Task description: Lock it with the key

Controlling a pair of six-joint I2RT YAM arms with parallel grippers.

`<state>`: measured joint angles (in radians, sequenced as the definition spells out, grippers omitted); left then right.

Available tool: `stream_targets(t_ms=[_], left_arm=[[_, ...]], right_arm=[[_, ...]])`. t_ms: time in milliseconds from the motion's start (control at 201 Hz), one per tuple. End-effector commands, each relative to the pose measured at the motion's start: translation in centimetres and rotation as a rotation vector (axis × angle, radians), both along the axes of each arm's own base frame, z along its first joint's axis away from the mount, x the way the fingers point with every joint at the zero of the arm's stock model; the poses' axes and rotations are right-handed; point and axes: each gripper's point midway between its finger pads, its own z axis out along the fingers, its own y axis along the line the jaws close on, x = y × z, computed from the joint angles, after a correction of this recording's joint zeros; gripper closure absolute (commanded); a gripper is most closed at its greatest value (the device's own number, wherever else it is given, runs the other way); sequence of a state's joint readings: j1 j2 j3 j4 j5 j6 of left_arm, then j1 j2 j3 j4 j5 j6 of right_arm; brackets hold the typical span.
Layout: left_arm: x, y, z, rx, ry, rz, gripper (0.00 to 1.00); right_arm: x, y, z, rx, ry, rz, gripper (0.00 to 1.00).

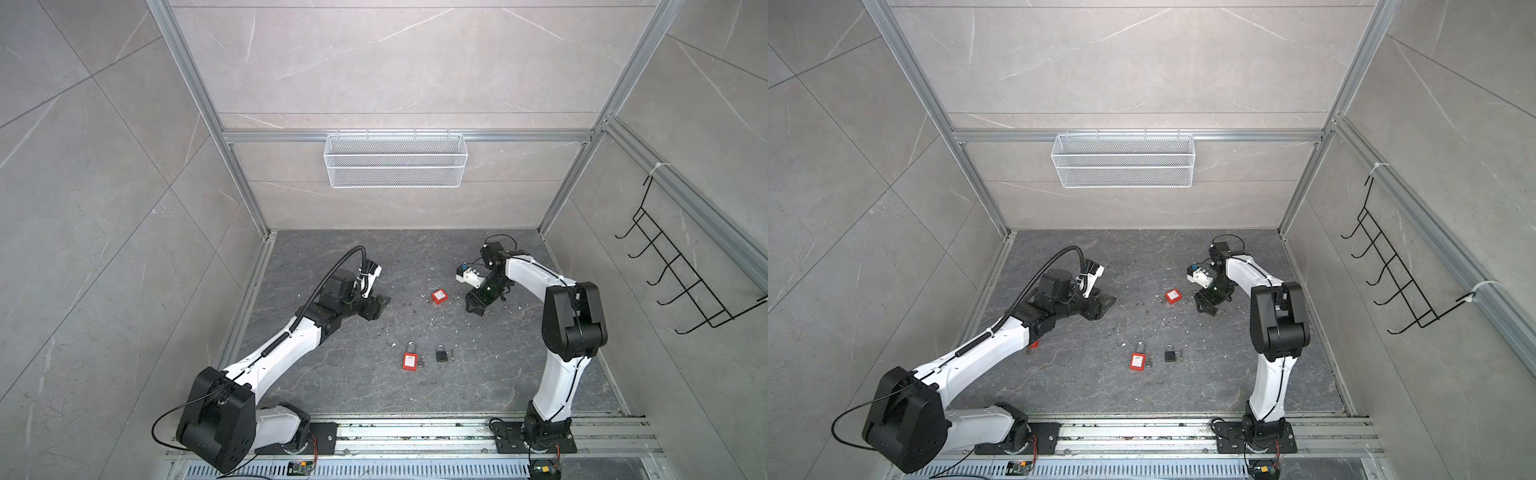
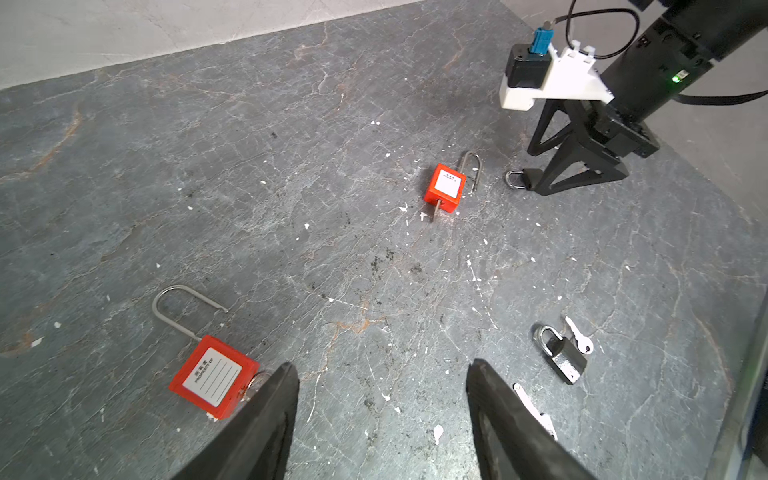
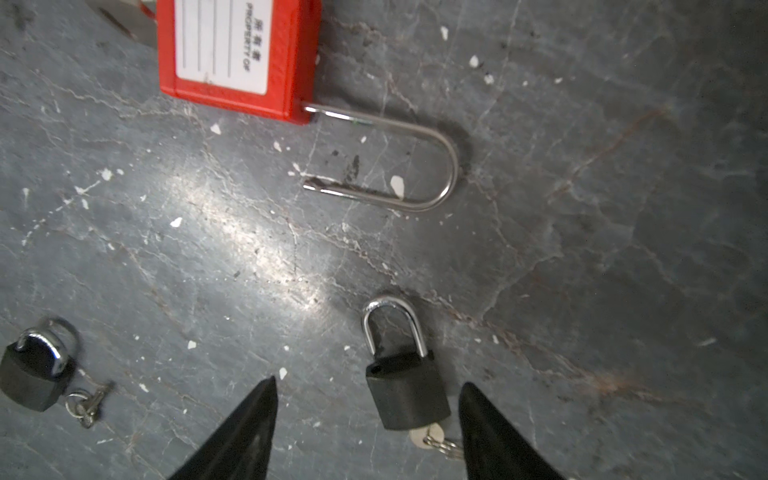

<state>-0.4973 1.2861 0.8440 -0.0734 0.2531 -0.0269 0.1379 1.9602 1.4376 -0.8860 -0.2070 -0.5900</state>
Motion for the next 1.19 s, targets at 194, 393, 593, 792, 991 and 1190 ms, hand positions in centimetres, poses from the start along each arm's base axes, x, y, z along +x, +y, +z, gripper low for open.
stream_targets(t_ms=[194, 393, 593, 792, 991, 1190], left_arm=[[-0.4, -0.7, 2.7, -0.077, -0.061, -0.038, 0.33], [-0.5, -0.7, 2.9, -0.085, -0.062, -0.042, 0.34], [-0.5, -0.8, 3.0, -0.092, -0.060, -0.041, 0.34], [-0.7, -0.7, 3.2, -0.096, -0.064, -0.041, 0.35], [-1.0, -0.5, 3.1, -0.094, -0.066, -0.035, 0.35], [-1.2, -0.3, 3.3, -0.089, -0.072, -0.032, 0.35]], right_arm=[[-2.7, -0.2, -1.7, 0.003, 0.093, -0.050, 0.40], [-3.1, -0.2, -1.3, 0.003, 0.093, -0.070, 0.42], [-1.3, -1.2, 0.1, -0.046, -0.024, -0.063, 0.43], [0.5, -2.3, 0.1, -0.116, -0.093, -0.039, 0.41], [0.4, -2.7, -1.9, -0.138, -0.031, -0.026, 0.41], [-0.9, -2.3, -2.7, -0.112, 0.009, -0.002, 0.43]])
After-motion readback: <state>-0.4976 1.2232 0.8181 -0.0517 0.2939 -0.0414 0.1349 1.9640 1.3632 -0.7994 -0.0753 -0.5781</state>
